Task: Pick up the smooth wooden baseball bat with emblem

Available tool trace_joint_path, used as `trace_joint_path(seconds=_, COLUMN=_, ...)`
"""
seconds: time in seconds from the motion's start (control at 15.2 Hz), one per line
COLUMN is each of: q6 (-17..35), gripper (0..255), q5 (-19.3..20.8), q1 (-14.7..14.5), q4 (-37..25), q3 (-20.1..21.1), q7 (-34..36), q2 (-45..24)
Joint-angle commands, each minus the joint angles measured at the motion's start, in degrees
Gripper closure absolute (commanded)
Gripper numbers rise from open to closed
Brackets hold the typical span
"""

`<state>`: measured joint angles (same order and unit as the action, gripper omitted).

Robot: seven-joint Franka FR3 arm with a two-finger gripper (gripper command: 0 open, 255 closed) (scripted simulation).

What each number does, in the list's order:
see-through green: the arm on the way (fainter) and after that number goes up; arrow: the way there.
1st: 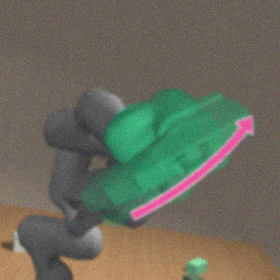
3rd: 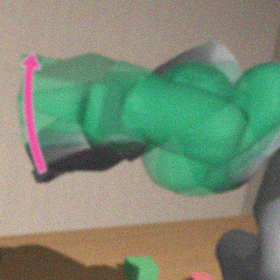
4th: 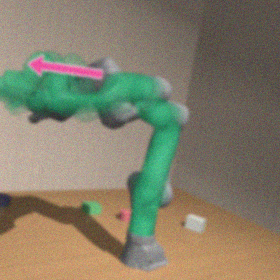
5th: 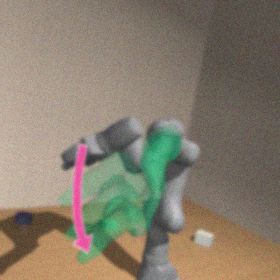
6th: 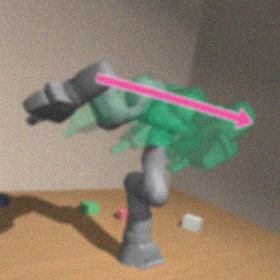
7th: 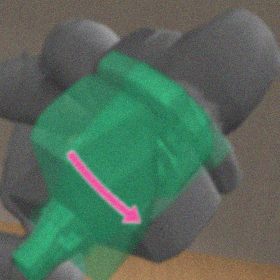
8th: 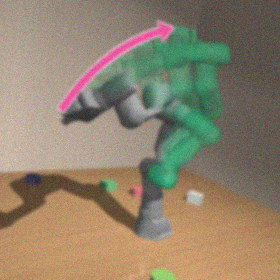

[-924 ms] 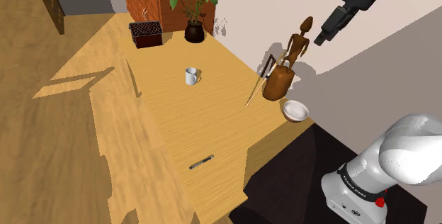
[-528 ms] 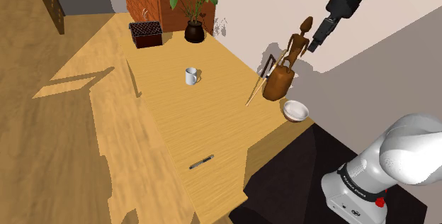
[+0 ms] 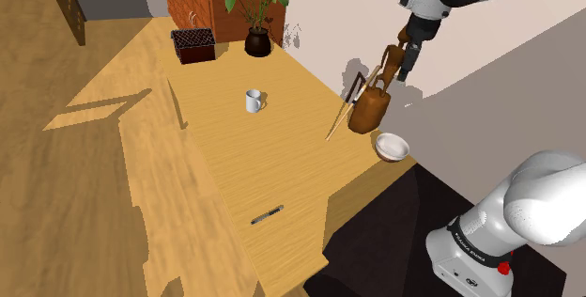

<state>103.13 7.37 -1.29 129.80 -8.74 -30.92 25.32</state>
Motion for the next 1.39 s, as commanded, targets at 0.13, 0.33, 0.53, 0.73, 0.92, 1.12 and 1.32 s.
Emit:
trace_joint_path(seconds=0.13, q6=3.3, gripper=0, q5=3.8, q1=-0.2, q4=-2.9, q3=-1.6, q7=-7.2, q2=-8.8)
trace_joint_path(seconds=0.33, q6=5.5, gripper=0, q5=6.5, q1=-0.1, q4=-5.3, q3=-2.4, q7=-12.1, q2=-15.2)
trace_joint_path(seconds=0.53, q6=7.8, gripper=0, q5=9.3, q1=0.1, q4=-8.1, q3=-3.0, q7=-16.5, q2=-21.7)
trace_joint_path(seconds=0.73, q6=9.9, gripper=0, q5=12.1, q1=0.3, q4=-11.3, q3=-3.3, q7=-20.5, q2=-28.2)
trace_joint_path(seconds=0.92, q6=11.9, gripper=0, q5=15.0, q1=0.7, q4=-14.9, q3=-3.5, q7=-24.2, q2=-34.7)
trace_joint_path(seconds=1.12, q6=13.7, gripper=0, q5=18.0, q1=1.0, q4=-18.9, q3=-3.6, q7=-27.6, q2=-41.3)
trace_joint_path(seconds=1.32, q6=15.4, gripper=0, q5=21.1, q1=1.2, q4=-23.3, q3=-3.8, q7=-30.7, q2=-47.9)
